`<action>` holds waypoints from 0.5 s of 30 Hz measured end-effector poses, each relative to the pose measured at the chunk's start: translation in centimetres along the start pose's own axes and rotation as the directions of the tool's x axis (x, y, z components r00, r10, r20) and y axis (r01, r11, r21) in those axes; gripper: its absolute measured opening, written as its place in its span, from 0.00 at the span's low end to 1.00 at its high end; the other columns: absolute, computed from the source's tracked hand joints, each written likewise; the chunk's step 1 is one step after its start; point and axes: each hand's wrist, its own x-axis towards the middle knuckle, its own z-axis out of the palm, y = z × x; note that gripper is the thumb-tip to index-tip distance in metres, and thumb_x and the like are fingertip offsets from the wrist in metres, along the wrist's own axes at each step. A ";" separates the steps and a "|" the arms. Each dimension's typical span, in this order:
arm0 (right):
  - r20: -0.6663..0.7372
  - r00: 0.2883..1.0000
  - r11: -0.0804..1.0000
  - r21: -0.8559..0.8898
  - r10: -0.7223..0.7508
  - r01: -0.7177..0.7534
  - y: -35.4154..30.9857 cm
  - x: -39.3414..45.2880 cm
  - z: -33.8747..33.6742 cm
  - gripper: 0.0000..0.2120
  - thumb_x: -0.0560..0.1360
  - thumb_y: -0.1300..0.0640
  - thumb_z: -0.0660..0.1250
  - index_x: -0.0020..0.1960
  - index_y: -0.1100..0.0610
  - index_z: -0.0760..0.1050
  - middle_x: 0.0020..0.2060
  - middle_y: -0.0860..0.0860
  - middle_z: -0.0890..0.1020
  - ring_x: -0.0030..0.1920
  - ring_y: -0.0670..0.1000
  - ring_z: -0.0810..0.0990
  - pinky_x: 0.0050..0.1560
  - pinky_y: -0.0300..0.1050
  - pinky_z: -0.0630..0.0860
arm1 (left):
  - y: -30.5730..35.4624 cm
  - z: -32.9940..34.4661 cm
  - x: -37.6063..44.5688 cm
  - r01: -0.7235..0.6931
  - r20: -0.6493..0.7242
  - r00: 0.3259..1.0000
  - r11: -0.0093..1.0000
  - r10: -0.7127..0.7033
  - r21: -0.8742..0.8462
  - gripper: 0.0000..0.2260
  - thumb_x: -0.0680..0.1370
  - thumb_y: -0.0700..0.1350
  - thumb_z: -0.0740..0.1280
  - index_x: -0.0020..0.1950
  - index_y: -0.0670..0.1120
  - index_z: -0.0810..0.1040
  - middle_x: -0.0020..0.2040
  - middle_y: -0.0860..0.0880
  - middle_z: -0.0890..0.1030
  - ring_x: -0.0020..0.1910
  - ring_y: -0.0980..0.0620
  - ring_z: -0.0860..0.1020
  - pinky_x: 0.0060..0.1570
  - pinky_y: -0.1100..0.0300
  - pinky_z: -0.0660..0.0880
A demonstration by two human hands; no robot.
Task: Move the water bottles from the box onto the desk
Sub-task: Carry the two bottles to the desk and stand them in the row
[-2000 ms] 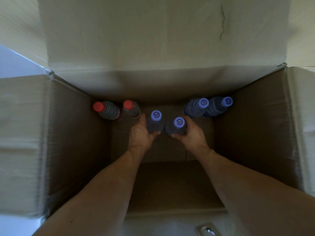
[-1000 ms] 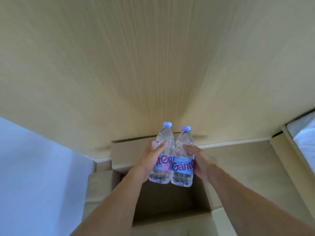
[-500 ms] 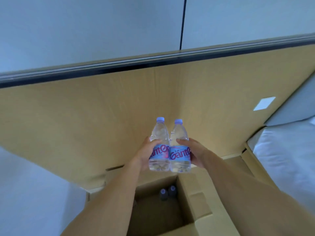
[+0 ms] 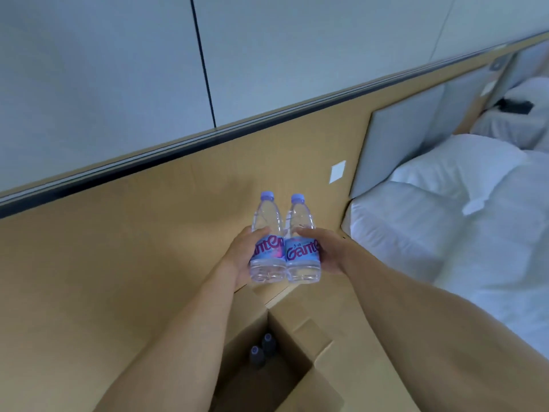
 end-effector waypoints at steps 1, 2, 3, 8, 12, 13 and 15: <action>-0.031 0.999 1.000 0.015 -0.016 0.017 0.2 -1.2 -0.7 0.21 0.78 0.57 0.69 0.67 0.64 0.71 0.61 0.67 0.79 0.56 0.63 0.81 0.59 0.59 0.79 | -0.1 0.9 -0.2 0.002 0.050 0.999 1.000 -0.003 0.023 0.09 0.81 0.47 0.67 0.58 0.44 0.79 0.48 0.39 0.84 0.41 0.41 0.85 0.39 0.47 0.82; -0.068 0.997 0.999 0.025 -0.031 0.033 0.4 -2.5 -1.4 0.22 0.78 0.57 0.69 0.68 0.65 0.71 0.62 0.67 0.79 0.57 0.64 0.81 0.61 0.60 0.77 | -0.3 1.9 -0.4 0.004 0.102 0.995 0.999 -0.008 0.043 0.07 0.81 0.47 0.66 0.52 0.46 0.83 0.44 0.40 0.85 0.40 0.42 0.85 0.38 0.48 0.82; -0.105 0.994 0.998 0.036 -0.045 0.049 0.6 -3.8 -2.1 0.22 0.79 0.57 0.68 0.69 0.65 0.71 0.61 0.67 0.79 0.56 0.64 0.81 0.62 0.60 0.77 | -0.5 3.0 -0.7 0.002 0.141 0.990 0.998 -0.010 0.057 0.10 0.82 0.47 0.65 0.45 0.47 0.85 0.41 0.41 0.85 0.38 0.43 0.85 0.38 0.49 0.82; -0.260 0.962 0.986 0.122 -0.079 0.114 2.5 -10.8 -6.4 0.17 0.80 0.57 0.65 0.65 0.64 0.71 0.53 0.64 0.80 0.49 0.60 0.81 0.54 0.56 0.78 | -2.0 9.6 -3.2 -0.057 0.381 0.924 0.991 0.008 0.119 0.08 0.77 0.48 0.70 0.48 0.43 0.79 0.44 0.38 0.82 0.40 0.41 0.83 0.44 0.49 0.80; -0.382 0.920 0.974 0.160 -0.091 0.163 4.9 -16.7 -9.9 0.15 0.80 0.55 0.66 0.61 0.64 0.73 0.49 0.62 0.82 0.47 0.59 0.82 0.53 0.54 0.80 | -4.1 14.8 -4.8 -0.052 0.545 0.837 0.985 -0.047 0.163 0.15 0.82 0.46 0.66 0.65 0.39 0.76 0.53 0.34 0.82 0.49 0.37 0.83 0.43 0.49 0.82; -0.424 0.901 0.967 0.175 -0.097 0.187 5.8 -18.3 -10.8 0.14 0.80 0.55 0.66 0.60 0.64 0.73 0.49 0.62 0.83 0.47 0.59 0.83 0.54 0.55 0.80 | -5.0 16.3 -5.2 -0.051 0.581 0.811 0.983 -0.064 0.179 0.15 0.83 0.46 0.64 0.66 0.39 0.74 0.55 0.34 0.81 0.51 0.37 0.83 0.44 0.48 0.82; -0.509 0.853 0.947 0.202 -0.115 0.248 7.7 -21.5 -12.7 0.14 0.79 0.57 0.67 0.60 0.64 0.73 0.49 0.63 0.82 0.47 0.59 0.83 0.53 0.56 0.80 | -6.7 19.3 -6.1 -0.023 0.610 0.785 0.978 -0.109 0.205 0.18 0.83 0.47 0.64 0.69 0.38 0.71 0.60 0.32 0.80 0.57 0.33 0.81 0.53 0.41 0.80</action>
